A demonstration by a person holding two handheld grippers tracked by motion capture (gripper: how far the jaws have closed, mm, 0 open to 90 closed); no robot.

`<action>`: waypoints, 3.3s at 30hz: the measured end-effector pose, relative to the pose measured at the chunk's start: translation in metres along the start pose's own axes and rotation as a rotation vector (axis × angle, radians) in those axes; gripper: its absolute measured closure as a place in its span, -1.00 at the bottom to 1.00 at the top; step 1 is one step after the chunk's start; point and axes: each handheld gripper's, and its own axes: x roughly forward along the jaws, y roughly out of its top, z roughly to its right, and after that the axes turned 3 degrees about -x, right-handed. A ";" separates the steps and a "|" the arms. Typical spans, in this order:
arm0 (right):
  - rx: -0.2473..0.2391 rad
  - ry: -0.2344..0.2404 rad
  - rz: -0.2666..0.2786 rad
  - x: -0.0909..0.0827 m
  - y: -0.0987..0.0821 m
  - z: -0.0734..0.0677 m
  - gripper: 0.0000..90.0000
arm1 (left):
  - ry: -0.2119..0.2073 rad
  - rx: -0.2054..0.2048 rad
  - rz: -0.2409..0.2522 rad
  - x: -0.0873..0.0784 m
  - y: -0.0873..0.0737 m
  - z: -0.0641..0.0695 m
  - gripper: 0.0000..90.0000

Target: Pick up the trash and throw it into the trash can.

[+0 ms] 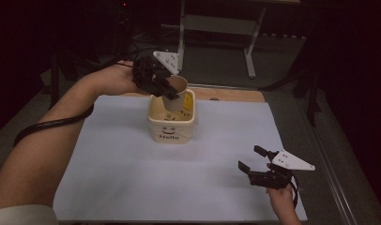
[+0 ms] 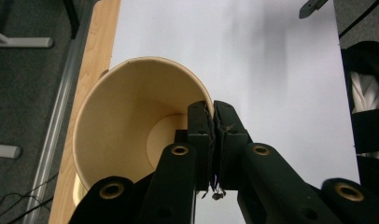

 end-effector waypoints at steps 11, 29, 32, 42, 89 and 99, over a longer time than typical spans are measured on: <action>0.002 0.003 -0.003 0.000 0.000 0.000 -0.68 | 0.012 -0.065 -0.001 0.006 -0.007 -0.032 0.95; 0.004 0.009 -0.004 0.000 -0.001 0.001 -0.68 | 0.034 -0.063 0.001 0.023 -0.017 -0.049 0.93; 0.003 0.009 -0.005 0.000 -0.001 0.001 -0.68 | 0.020 -0.076 -0.014 0.031 -0.018 -0.049 0.66; 0.005 0.007 -0.005 0.000 -0.001 0.001 -0.68 | 0.004 -0.155 -0.002 0.029 -0.015 -0.046 0.15; 0.000 0.013 -0.010 0.003 0.000 -0.003 -0.68 | -0.014 -0.340 0.144 0.049 -0.134 0.043 -0.98; 0.005 0.014 -0.014 0.005 -0.001 -0.002 -0.68 | -0.058 -0.331 0.167 0.063 -0.153 0.075 -0.98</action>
